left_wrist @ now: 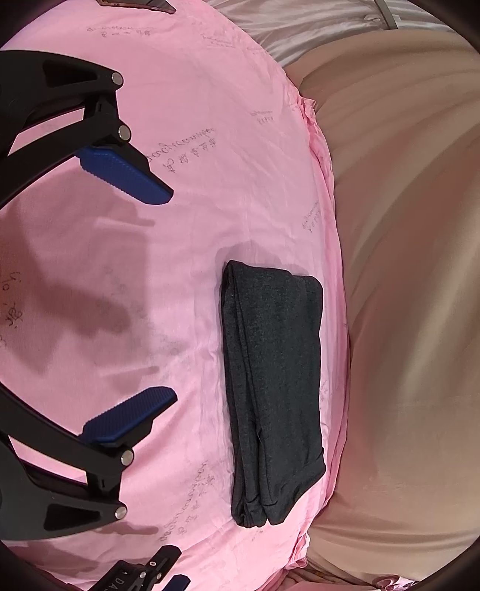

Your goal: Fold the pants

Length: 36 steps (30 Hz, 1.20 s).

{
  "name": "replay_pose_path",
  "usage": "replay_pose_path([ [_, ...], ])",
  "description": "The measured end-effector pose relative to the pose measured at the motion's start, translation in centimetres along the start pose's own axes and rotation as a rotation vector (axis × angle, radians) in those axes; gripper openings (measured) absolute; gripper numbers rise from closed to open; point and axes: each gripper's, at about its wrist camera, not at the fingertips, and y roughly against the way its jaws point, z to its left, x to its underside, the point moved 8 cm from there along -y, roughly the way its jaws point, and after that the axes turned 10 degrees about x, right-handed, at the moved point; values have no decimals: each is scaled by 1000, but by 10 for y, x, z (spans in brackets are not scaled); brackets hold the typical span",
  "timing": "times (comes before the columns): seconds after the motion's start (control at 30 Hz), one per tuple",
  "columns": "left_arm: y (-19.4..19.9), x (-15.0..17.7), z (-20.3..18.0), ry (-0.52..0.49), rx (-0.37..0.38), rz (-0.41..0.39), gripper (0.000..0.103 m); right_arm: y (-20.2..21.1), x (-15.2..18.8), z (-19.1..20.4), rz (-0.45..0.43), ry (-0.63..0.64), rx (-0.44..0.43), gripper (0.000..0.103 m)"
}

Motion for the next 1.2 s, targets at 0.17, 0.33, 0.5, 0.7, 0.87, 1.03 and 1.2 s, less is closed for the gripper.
replay_pose_path([
  [0.17, 1, -1, -2, 4, 27, -6, 97, 0, 0, 0, 0, 0, -1, 63],
  [0.33, 1, -2, -5, -5, 32, -13, 97, -1, 0, 0, 3, 1, -1, 63],
  [0.5, 0, -2, -5, 0, 29, -12, 97, -1, 1, 0, 5, 1, 0, 63],
  [0.7, 0, -1, -4, -1, 26, -14, 97, -2, 1, -1, 5, 0, 0, 63],
  [0.87, 1, -1, -4, -4, 25, -16, 97, -2, 1, -1, 5, 2, -3, 63],
  [1.03, 2, -1, -4, -2, 22, -17, 97, -3, 1, -1, 6, 3, -3, 64],
  [1.2, -1, 0, -1, -5, -2, 4, 97, -3, 1, -2, 6, 2, -3, 64],
])
